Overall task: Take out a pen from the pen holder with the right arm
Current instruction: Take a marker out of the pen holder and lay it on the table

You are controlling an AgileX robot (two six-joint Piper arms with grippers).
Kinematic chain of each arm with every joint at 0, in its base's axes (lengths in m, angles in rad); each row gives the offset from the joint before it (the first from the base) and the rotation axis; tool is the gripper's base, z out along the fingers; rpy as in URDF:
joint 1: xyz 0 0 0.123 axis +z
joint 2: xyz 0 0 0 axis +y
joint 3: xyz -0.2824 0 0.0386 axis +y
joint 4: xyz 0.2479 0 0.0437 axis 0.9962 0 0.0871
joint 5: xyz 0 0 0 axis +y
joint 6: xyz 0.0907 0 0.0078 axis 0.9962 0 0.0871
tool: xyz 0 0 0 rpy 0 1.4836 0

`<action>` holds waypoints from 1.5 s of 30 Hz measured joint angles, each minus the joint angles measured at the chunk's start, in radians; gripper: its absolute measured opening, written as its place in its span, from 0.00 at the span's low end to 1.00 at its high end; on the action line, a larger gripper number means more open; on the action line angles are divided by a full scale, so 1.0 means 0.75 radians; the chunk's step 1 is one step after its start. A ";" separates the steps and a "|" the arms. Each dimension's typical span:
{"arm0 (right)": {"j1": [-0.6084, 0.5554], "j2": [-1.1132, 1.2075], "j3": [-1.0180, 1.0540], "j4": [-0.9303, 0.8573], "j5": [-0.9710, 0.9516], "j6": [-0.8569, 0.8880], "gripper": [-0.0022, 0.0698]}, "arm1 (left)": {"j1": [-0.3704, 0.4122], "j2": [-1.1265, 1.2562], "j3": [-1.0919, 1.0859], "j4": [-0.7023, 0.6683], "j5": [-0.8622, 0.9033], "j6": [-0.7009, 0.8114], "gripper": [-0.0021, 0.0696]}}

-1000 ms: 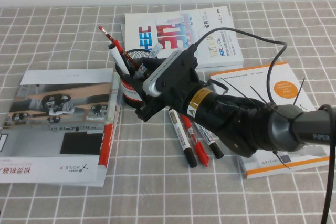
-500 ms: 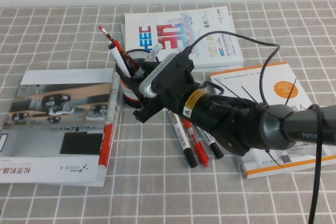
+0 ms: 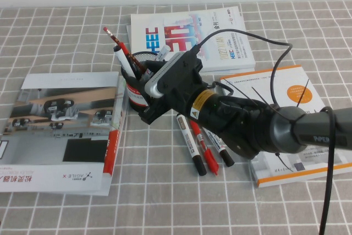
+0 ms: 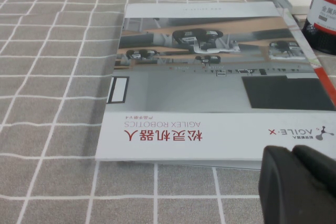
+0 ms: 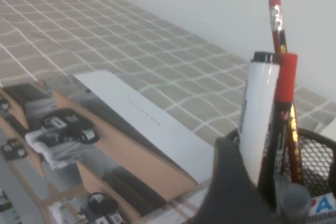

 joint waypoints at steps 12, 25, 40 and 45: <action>0.000 0.035 -0.018 0.000 0.039 0.000 0.50 | 0.000 0.000 0.000 0.000 0.000 0.000 0.02; 0.000 0.041 -0.018 0.006 -0.004 0.000 0.46 | 0.000 0.000 0.000 0.000 0.000 0.000 0.02; 0.000 0.042 -0.018 0.020 -0.026 0.000 0.24 | 0.000 0.000 0.000 0.000 0.000 0.000 0.02; 0.000 0.045 -0.018 0.021 -0.027 -0.011 0.20 | 0.000 0.000 0.000 0.000 0.000 0.000 0.02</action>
